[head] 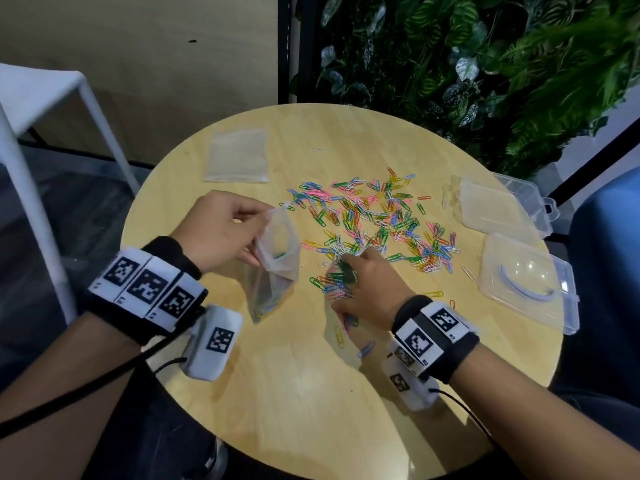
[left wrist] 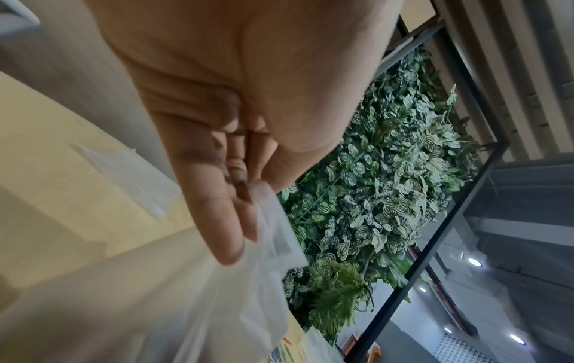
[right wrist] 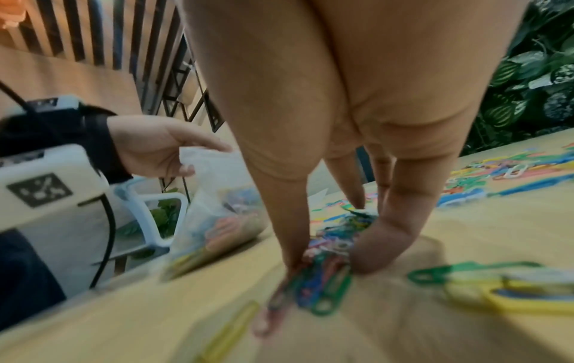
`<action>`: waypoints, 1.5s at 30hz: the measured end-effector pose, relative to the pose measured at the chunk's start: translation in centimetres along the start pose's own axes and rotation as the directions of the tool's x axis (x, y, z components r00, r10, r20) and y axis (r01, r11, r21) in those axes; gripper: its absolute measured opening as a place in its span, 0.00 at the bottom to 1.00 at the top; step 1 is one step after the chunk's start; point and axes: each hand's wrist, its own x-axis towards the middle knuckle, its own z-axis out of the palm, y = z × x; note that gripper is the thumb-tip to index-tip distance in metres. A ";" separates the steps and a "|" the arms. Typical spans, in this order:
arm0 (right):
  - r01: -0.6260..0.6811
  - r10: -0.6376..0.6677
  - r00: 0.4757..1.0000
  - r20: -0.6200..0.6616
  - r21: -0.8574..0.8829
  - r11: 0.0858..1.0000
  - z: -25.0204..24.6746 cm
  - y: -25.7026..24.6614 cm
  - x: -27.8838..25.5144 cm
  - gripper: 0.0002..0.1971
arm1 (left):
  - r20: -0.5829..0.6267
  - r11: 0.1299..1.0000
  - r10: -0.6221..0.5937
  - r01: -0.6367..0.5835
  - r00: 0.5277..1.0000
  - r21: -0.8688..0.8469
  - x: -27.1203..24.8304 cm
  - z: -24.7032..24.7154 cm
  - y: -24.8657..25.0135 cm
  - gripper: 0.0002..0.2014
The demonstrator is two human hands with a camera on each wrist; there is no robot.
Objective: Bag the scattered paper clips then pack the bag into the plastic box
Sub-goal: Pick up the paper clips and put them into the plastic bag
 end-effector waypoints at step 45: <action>0.017 -0.084 0.996 0.030 0.858 0.514 -6.2 -3.1 -2.5 0.16 | 0.120 0.997 0.065 -0.069 0.991 0.026 -2.0 3.2 -0.3 0.09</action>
